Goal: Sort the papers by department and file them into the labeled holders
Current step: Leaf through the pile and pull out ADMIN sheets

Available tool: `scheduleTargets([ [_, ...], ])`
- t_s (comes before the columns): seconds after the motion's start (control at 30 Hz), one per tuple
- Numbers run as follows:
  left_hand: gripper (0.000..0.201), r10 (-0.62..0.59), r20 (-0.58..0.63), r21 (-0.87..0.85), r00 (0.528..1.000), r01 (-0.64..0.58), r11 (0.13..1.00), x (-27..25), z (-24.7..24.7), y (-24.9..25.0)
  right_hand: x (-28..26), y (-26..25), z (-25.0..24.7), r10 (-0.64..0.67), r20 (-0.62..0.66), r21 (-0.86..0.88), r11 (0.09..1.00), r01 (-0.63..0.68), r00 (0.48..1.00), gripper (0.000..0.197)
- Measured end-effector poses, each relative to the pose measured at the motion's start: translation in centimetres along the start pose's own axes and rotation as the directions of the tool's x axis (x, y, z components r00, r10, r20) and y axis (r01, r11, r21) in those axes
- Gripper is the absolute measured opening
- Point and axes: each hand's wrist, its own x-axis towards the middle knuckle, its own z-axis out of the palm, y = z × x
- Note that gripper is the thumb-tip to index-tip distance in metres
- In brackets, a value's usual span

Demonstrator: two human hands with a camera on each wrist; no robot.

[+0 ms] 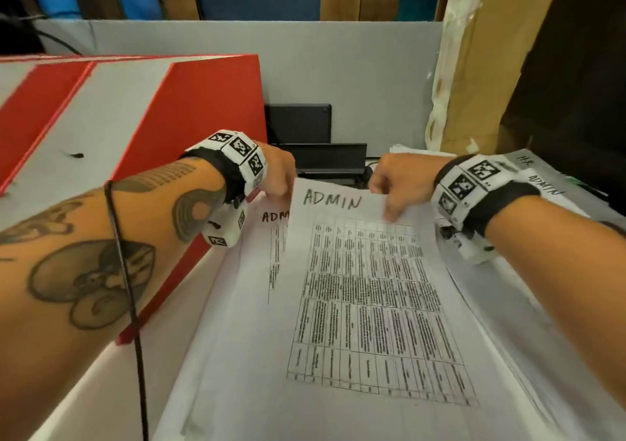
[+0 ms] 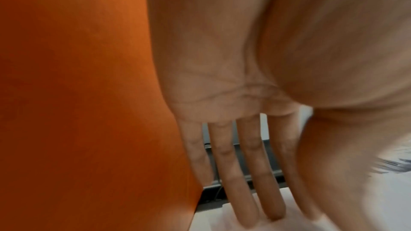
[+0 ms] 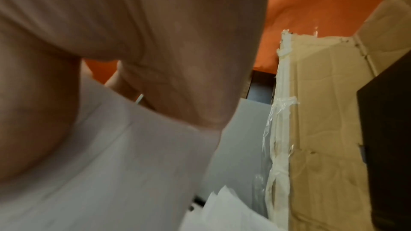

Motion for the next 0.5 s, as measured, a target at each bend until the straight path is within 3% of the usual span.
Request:
scheduleTargets([
  [0.07,0.046,0.023,0.129,-0.084,0.991,-0.013,0.996,0.5,0.8,-0.2,-0.4,0.4,-0.3,0.043,0.014,-0.059,0.997,-0.043,0.999,0.027],
  [0.17,0.072,0.05,0.112,-0.021,0.993,-0.048,0.999,1.3,1.8,-0.1,-0.3,0.5,0.2,0.041,0.039,-0.056,0.998,-0.039,0.998,0.054],
  [0.23,0.066,0.021,0.05,0.004,0.999,-0.022,1.0,1.4,1.9,0.0,-0.3,0.2,0.9,0.02,0.065,0.04,0.999,-0.023,0.998,0.052],
  [0.3,0.048,-0.048,-0.05,0.042,0.998,0.05,0.998,1.0,1.6,0.1,0.0,-0.2,1.5,-0.019,0.052,0.083,0.996,0.015,0.998,0.041],
  [0.5,0.025,-0.016,-0.205,0.03,0.979,0.022,0.999,0.0,0.4,-0.4,0.8,-1.5,2.1,-0.037,-0.16,-0.13,0.991,0.016,0.986,0.034],
])
